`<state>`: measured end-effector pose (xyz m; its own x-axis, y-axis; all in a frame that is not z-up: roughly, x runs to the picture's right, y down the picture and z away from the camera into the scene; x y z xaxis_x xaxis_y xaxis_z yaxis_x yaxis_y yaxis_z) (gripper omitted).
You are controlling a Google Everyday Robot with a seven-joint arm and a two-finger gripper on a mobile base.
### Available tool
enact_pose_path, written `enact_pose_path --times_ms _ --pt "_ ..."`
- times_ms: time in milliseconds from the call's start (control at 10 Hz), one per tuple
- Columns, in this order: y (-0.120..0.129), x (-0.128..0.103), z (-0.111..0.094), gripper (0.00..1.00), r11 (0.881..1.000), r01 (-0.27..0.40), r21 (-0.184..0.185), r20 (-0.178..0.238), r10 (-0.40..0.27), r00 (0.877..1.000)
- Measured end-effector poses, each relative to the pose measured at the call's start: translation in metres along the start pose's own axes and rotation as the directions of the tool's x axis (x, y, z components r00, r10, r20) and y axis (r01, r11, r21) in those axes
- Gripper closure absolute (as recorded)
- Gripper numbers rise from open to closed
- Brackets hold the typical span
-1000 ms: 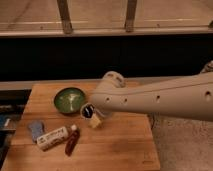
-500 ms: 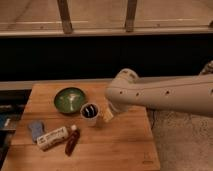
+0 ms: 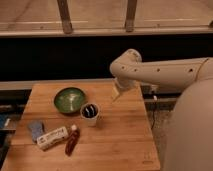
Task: Move the arm in a circular motion
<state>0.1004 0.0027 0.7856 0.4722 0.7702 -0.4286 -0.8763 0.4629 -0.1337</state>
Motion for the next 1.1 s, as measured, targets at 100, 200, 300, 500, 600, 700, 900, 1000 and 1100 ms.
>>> enact_pose_path --times_ms 100,200,300,500,600,700,900,1000,1100 --pt "-0.003 -0.027 -0.001 0.20 1.000 0.016 0.008 0.013 -0.016 1.000" --pt "-0.001 -0.047 -0.003 0.20 0.999 0.034 0.008 0.024 -0.035 0.999" --pt "0.006 -0.069 -0.006 0.20 0.998 0.063 0.004 0.040 -0.063 0.997" --pt "0.017 -0.088 -0.011 0.20 0.992 0.128 -0.004 0.059 -0.127 0.990" --pt "0.031 -0.090 -0.016 0.20 0.985 0.172 -0.010 0.071 -0.171 0.983" --pt "0.046 -0.088 -0.021 0.20 0.978 0.210 -0.016 0.083 -0.208 0.975" --pt "0.077 -0.068 -0.033 0.20 0.962 0.273 -0.022 0.101 -0.269 0.958" --pt "0.098 -0.051 -0.042 0.20 0.951 0.307 -0.026 0.112 -0.303 0.946" --pt "0.114 -0.031 -0.049 0.20 0.942 0.334 -0.025 0.116 -0.329 0.937"
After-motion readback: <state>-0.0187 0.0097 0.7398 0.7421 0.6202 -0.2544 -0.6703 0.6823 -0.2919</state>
